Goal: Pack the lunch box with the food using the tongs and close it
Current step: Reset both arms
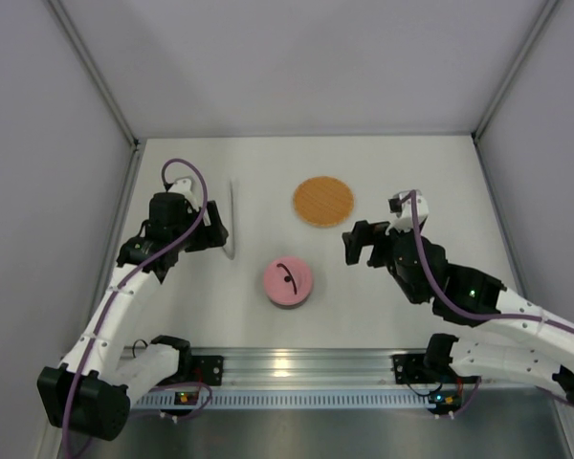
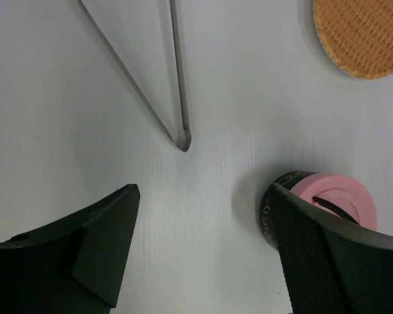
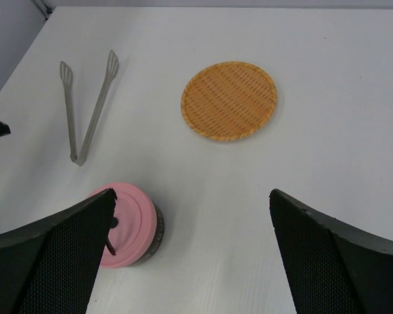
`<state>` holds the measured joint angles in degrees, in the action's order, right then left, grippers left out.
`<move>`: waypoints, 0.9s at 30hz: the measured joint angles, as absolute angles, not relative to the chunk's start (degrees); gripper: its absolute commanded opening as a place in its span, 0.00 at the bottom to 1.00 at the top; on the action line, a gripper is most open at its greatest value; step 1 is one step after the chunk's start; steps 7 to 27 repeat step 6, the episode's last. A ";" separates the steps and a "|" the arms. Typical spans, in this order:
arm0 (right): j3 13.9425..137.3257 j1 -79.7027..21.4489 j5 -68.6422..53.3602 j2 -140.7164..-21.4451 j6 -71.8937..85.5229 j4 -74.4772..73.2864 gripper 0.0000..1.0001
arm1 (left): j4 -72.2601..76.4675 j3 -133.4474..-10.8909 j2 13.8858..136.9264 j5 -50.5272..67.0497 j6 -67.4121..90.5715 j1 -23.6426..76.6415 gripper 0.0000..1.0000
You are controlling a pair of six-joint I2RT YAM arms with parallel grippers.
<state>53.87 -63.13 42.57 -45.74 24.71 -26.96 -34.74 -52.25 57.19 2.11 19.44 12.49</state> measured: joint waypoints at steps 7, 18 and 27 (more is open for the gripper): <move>52.49 -63.13 43.00 -45.71 24.75 -26.61 0.99 | -34.74 -52.25 57.19 2.11 19.44 12.49 0.85; 52.49 -63.13 43.00 -45.71 24.75 -26.61 0.99 | -34.74 -52.25 57.19 2.11 19.44 12.49 0.85; 52.49 -63.13 43.00 -45.71 24.75 -26.61 0.99 | -34.74 -52.25 57.19 2.11 19.44 12.49 0.85</move>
